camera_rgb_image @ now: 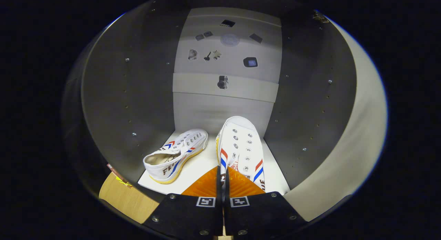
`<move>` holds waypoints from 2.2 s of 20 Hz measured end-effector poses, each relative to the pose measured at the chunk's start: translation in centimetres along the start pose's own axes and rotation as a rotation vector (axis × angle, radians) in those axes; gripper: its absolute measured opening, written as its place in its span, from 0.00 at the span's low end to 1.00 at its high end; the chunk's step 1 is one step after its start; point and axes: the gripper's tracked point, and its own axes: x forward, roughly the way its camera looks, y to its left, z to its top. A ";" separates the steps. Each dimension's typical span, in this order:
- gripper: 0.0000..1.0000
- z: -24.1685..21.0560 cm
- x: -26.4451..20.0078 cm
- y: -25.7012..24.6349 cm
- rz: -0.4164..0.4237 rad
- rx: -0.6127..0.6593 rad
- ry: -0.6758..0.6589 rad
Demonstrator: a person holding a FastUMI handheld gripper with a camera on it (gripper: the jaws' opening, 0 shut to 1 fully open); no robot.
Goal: Open the shoe cabinet door, grab the shoes and put them into the shoe cabinet, then close the shoe cabinet door.
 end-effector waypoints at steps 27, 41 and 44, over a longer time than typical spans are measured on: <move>0.89 2.0 -21.5 -0.2 0.143 0.011 -0.391; 0.95 -3.8 -39.2 -11.9 0.060 0.071 -0.490; 0.95 -5.4 -42.3 -14.8 0.053 0.093 -0.485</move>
